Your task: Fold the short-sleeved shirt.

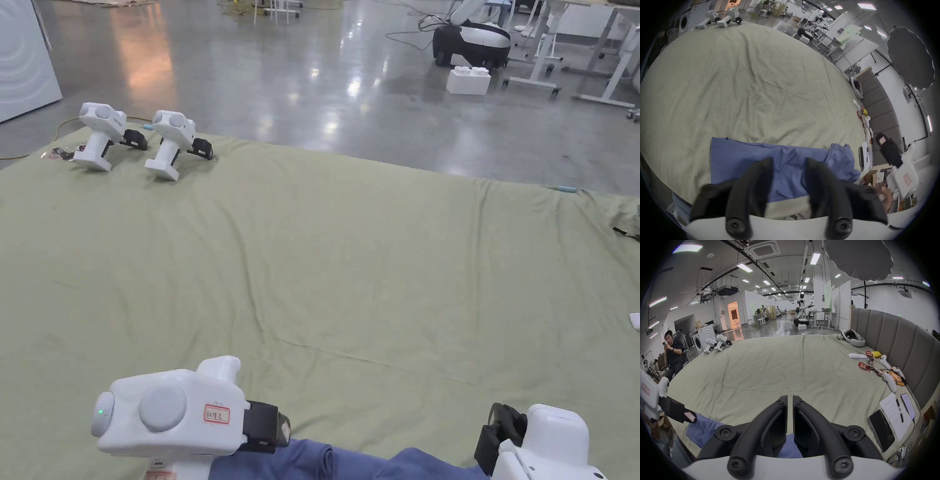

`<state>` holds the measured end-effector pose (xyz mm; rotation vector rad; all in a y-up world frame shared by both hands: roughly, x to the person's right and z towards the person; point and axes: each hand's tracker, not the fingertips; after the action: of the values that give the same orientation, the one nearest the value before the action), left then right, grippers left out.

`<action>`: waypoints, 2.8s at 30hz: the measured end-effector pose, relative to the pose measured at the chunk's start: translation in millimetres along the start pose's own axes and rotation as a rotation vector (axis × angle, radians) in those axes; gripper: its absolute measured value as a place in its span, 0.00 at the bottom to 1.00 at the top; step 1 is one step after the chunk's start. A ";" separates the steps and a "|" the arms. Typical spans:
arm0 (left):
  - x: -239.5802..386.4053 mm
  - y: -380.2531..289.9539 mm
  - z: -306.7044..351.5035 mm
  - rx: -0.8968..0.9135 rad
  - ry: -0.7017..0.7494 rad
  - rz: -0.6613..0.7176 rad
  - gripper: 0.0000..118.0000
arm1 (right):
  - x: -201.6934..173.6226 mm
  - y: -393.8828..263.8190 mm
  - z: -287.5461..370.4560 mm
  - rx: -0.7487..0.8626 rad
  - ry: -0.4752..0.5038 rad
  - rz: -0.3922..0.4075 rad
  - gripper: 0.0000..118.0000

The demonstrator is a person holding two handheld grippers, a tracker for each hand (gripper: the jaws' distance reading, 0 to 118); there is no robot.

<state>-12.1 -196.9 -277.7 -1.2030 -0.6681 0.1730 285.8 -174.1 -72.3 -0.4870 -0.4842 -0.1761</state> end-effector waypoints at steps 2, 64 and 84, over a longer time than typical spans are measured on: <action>4.4 -7.0 -14.3 -0.051 0.035 -0.039 0.21 | -0.7 -0.5 0.0 -0.001 0.004 0.002 0.07; -165.5 -37.5 -38.8 -0.021 -0.387 0.278 0.19 | -9.4 -4.3 4.7 -0.021 0.014 0.035 0.07; -121.3 19.2 118.6 0.061 0.042 0.034 0.15 | -4.0 7.7 -3.6 -0.003 0.077 -0.012 0.07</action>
<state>-171.2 -150.7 -318.5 -1.1567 -0.6019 0.1942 285.9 -168.9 -80.2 -0.4786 -0.4117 -0.2065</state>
